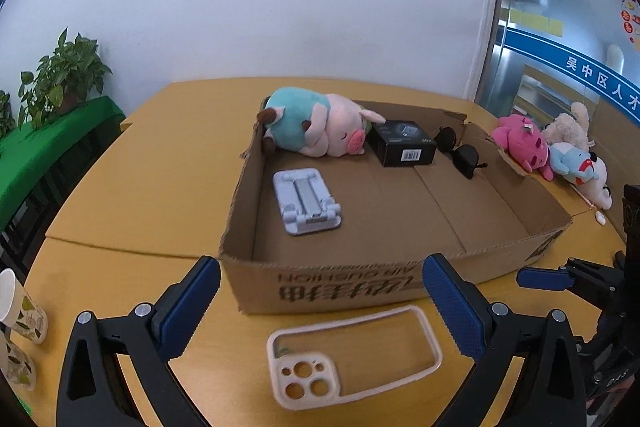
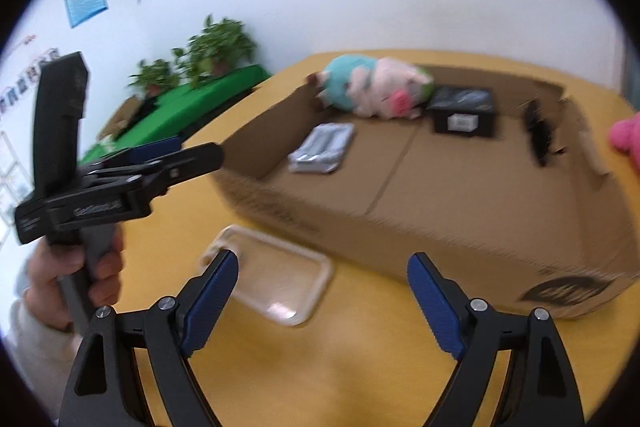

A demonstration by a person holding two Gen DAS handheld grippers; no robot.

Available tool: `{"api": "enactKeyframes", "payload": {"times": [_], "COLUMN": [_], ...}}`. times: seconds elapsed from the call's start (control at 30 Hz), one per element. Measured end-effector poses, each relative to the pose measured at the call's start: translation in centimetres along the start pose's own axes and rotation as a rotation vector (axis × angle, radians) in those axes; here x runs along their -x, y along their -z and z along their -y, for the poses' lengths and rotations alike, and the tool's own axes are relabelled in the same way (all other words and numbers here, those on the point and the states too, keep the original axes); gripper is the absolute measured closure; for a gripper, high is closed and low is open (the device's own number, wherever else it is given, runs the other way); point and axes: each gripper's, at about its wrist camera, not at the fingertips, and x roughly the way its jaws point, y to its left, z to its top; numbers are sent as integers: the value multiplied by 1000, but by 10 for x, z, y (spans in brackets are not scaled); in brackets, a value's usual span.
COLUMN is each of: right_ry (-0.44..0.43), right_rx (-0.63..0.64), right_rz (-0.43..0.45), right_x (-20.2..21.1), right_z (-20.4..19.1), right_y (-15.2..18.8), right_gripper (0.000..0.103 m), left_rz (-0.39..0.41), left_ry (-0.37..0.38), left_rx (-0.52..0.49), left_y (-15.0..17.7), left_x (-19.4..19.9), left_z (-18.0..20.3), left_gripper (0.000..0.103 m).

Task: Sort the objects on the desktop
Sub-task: 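Move the left gripper to the clear white-rimmed phone case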

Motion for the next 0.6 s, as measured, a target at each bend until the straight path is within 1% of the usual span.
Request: {"api": "enactKeyframes", "payload": {"times": [0.07,0.13,0.2,0.27,0.3,0.4,0.43,0.47,0.53,0.6], "right_ry": [-23,-15,-19,-20,-22,-64,-71,-79,-109,-133], "right_rx": [-4,-11,-11,-3,-1,-17,-22,-27,-52,-68], "right_rz": [-36,-77,-90,-106,-116,-136,-144,-152,-178,-198], "right_x": [-11,-26,-36,-46,-52,-65,-70,-74,-84,-93], "right_z": [-5,-7,-9,-10,-11,-11,-10,-9,-5,-2], "right_y": [7,12,14,14,14,12,12,11,11,11], "right_gripper": [16,16,16,16,16,16,16,16,16,16], "left_rz": [-31,-73,-109,-146,-164,-221,-241,-259,-277,-265], "left_ry": [11,13,16,34,46,105,128,151,196,215], "left_rx": [30,60,79,104,118,148,154,170,207,208], "left_y": [11,22,31,40,44,51,53,55,58,57], "left_x": [-2,-7,-13,-21,-25,-40,-45,-51,-59,-62], "left_z": [-14,-27,-36,-43,-46,-50,-51,-52,-54,-52], "left_gripper": [1,1,2,2,2,2,3,6,7,7]}}
